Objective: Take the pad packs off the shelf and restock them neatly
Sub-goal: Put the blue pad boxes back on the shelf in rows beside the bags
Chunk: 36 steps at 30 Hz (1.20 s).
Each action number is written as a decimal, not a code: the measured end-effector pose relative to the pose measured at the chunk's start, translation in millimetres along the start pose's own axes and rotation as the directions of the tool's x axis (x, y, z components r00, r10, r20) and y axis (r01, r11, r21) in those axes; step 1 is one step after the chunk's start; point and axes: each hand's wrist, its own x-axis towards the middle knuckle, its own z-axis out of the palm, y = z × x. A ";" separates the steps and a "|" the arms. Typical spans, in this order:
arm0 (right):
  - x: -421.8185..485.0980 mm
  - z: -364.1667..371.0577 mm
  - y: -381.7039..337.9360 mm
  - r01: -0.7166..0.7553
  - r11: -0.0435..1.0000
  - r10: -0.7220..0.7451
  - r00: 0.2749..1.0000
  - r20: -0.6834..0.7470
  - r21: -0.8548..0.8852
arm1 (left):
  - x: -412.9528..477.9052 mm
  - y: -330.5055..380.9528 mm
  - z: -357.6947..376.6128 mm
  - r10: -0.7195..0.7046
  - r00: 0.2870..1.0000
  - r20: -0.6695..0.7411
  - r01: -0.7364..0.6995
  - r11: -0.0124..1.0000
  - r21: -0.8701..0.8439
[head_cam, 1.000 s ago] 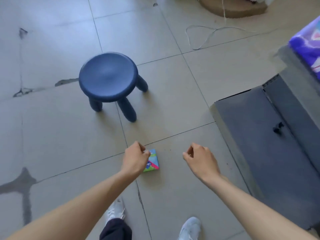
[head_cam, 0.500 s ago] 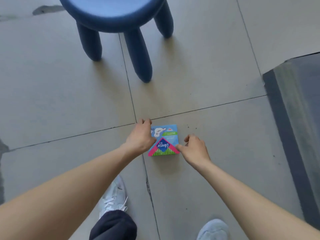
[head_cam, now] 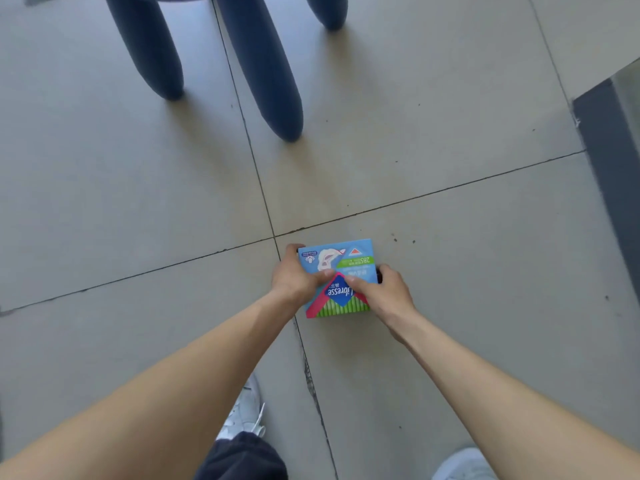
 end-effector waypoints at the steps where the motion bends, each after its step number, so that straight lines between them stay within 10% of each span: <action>1: -7.4 -4.1 -3.0 -0.010 1.000 0.010 1.000 0.002 0.023 | -8.2 2.0 -0.7 -0.017 1.000 0.004 0.017 0.999 -0.037; 16: -217.1 -178.9 -169.4 0.187 0.969 -0.159 0.972 -0.173 0.160 | -230.0 161.8 -47.3 0.068 0.981 0.181 0.020 0.895 -0.445; 20: -256.6 -236.5 -199.6 0.197 0.959 -0.152 0.964 -0.219 0.205 | -275.7 218.8 -57.9 0.135 0.906 0.401 -0.027 0.964 -0.264; 23: -280.4 -269.0 -211.2 0.216 0.951 -0.153 0.950 -0.274 0.220 | -295.6 257.8 -60.8 0.252 0.934 0.252 -0.247 0.968 -0.051; 26: -309.5 -291.1 -214.6 0.243 0.962 -0.185 0.915 -0.358 0.123 | -328.6 312.1 -63.6 0.672 0.719 0.177 -0.695 0.690 0.203; 29: -341.6 -306.8 -210.0 0.278 0.957 -0.290 0.881 -0.374 -0.087 | -364.2 366.5 -55.9 0.646 0.375 0.665 -0.917 0.154 0.367; 32: -369.6 -322.3 -206.1 0.339 0.926 -0.378 0.846 -0.377 -0.168 | -392.0 391.9 -26.3 0.301 0.356 0.885 -0.888 -0.186 0.420; 36: -395.7 -343.0 -192.8 0.370 0.921 -0.384 0.808 -0.447 -0.122 | -406.8 390.6 17.9 0.317 0.384 0.867 -0.889 -0.124 0.440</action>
